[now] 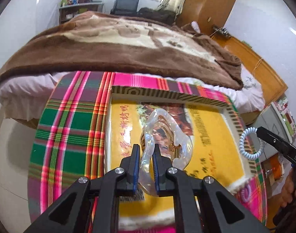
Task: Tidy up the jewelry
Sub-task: 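Carry both bracelets onto the yellow tray and open both tools to release them, then withdraw both open tools from the tray back toward the remaining jewelry, then grasp the lavender coil bracelet with the right tool while the left tool grasps the red bead bracelet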
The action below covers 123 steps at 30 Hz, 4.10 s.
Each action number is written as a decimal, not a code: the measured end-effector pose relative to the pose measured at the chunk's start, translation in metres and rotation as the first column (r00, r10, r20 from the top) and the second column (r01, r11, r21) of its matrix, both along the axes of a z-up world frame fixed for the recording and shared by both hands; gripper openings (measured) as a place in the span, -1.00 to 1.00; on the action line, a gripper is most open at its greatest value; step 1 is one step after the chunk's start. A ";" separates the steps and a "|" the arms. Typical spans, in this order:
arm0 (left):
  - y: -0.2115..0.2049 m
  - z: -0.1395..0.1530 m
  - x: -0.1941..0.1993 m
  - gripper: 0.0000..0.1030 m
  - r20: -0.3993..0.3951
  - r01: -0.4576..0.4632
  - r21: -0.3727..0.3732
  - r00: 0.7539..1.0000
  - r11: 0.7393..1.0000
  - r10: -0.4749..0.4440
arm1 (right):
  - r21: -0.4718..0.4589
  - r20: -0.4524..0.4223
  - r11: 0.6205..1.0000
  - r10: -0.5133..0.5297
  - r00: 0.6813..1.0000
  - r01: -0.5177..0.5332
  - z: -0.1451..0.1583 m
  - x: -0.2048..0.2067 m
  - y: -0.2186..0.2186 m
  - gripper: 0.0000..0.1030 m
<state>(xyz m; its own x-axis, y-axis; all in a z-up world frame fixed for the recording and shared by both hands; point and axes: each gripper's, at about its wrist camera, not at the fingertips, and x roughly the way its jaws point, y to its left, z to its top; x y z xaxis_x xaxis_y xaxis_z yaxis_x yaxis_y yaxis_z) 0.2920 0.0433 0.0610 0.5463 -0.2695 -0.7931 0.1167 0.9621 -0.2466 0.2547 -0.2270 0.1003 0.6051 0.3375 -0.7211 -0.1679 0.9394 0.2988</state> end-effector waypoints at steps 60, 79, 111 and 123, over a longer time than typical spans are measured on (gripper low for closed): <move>-0.013 0.019 -0.030 0.35 0.064 0.003 0.061 0.998 0.998 -0.007 | -0.082 -0.006 0.996 -0.020 1.000 0.019 -0.003 0.014 0.002 -0.20; -0.005 0.031 -0.156 0.39 0.130 0.042 0.006 0.991 0.999 -0.042 | -0.076 0.060 0.997 -0.003 0.998 0.007 0.009 -0.134 -0.043 -0.20; 0.001 -0.026 -0.168 0.44 0.016 0.062 -0.054 0.998 0.997 -0.061 | -0.263 -0.067 0.964 0.005 0.998 -0.023 -0.084 -0.126 -0.035 -0.20; -0.015 -0.032 -0.155 0.44 -0.006 0.083 -0.036 0.997 0.996 -0.083 | -0.293 -0.060 0.951 0.082 0.995 -0.096 -0.092 -0.121 -0.019 -0.20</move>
<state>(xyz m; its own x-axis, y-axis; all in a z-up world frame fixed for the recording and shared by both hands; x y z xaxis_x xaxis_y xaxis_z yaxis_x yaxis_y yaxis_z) 0.1367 0.0282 0.0295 0.5152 -0.3418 -0.7859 0.1937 0.9397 -0.2818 0.1341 -0.2461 0.0083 0.5457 0.1559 -0.8234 -0.2470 0.9688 0.0198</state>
